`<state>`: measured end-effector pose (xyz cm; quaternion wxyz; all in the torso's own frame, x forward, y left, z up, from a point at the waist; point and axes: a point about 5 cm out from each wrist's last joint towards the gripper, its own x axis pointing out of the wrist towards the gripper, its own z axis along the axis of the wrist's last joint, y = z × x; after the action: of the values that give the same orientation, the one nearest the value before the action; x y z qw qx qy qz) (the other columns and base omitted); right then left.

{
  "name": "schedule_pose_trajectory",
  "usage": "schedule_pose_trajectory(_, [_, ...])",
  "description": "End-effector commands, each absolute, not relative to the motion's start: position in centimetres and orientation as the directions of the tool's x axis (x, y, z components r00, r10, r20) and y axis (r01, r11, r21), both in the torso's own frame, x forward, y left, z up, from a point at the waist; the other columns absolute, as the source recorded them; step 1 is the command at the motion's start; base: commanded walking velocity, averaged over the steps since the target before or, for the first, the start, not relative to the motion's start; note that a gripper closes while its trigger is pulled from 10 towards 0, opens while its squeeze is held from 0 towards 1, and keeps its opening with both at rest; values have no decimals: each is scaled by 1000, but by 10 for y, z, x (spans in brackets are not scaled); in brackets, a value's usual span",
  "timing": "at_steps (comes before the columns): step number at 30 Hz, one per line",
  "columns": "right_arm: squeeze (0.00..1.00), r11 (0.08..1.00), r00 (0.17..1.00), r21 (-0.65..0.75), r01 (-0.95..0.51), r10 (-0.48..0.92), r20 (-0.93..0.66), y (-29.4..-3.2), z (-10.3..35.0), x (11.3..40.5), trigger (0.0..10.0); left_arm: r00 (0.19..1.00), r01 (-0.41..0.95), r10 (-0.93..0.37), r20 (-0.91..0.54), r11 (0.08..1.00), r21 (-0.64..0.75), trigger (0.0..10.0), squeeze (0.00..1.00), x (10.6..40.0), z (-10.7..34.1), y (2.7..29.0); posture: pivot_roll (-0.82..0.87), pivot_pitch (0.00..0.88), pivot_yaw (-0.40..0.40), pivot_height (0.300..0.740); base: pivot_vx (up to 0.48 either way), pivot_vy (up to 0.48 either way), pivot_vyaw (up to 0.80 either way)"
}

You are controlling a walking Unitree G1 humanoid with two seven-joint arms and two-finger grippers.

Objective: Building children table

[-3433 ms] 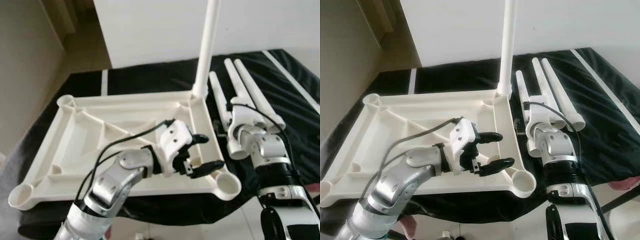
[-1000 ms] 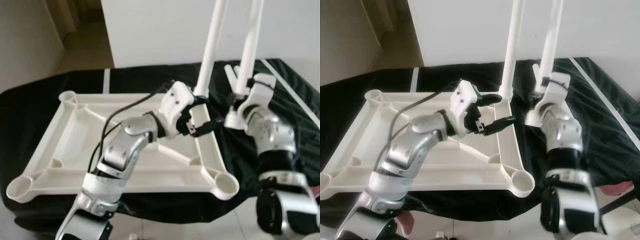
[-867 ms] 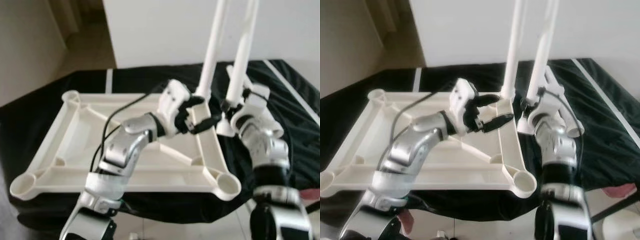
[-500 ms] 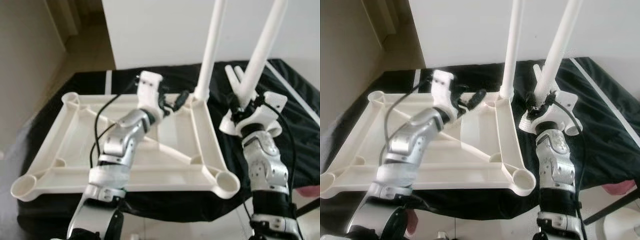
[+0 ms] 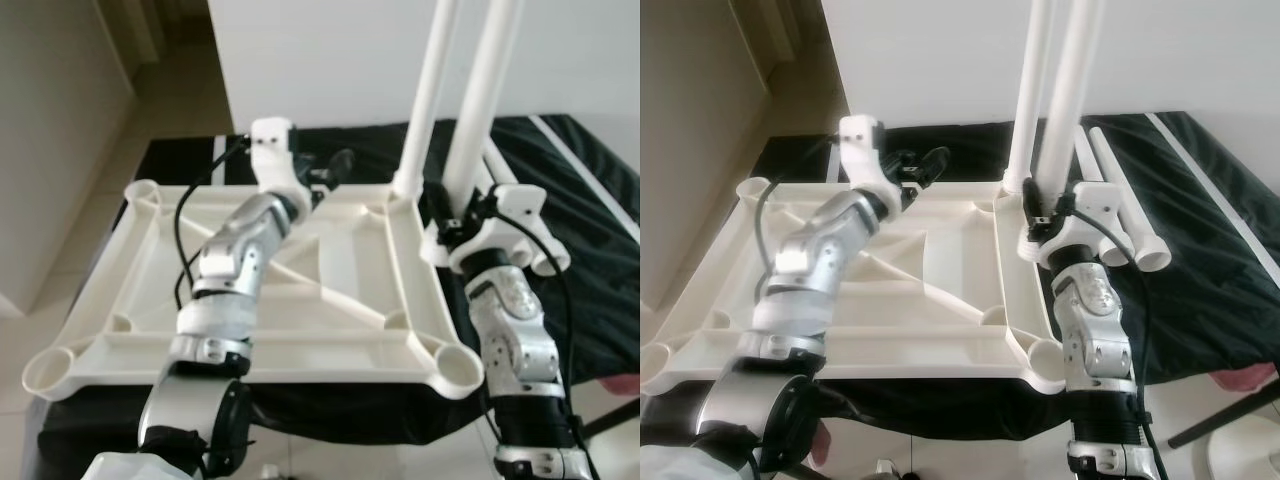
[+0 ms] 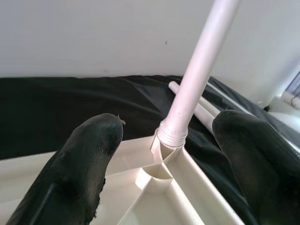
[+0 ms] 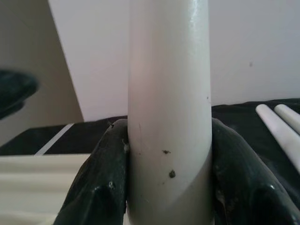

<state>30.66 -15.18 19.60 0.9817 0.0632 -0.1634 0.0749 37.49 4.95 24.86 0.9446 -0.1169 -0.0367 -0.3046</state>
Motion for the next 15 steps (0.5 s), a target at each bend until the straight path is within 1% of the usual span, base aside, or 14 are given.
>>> schedule_pose_trajectory(1, [0,977,920,63,-206,171,352,-142,198,304,10000,776,630,-613,151,767,-122,10000,0,374,257,35,-12,0,8,740,0,0,0])
schedule_pose_trajectory(2, [0,977,920,63,-206,171,352,-142,198,304,10000,776,630,-613,151,767,-122,10000,0,374,257,35,-12,0,8,740,0,0,0])
schedule_pose_trajectory(4, [0,969,916,60,-240,206,344,-134,196,304,10000,750,657,-643,157,752,-59,10000,0,373,263,25,-8,0,4,740,0,0,0])
schedule_pose_trajectory(6, [0,958,905,57,-281,245,348,-126,196,302,10000,706,699,-691,156,715,7,10000,0,372,270,13,-6,0,2,740,0,0,0])
schedule_pose_trajectory(8, [0,951,898,54,-304,267,351,-123,196,302,10000,659,733,-737,153,674,89,10000,0,370,272,5,-4,0,2,740,0,0,0])
schedule_pose_trajectory(12, [0,942,888,41,-333,299,350,-121,194,302,10000,603,786,-789,119,613,81,10000,0,368,268,-7,-7,0,3,740,0,0,0])
schedule_pose_trajectory(13, [0,942,888,41,-333,299,350,-121,194,302,10000,603,786,-789,119,613,81,10000,0,368,268,-7,-7,0,3,740,0,0,0])
schedule_pose_trajectory(15, [0,931,876,28,-365,333,350,-118,195,301,10000,571,810,-813,119,581,81,10000,0,366,271,-15,-12,0,5,740,0,0,0])
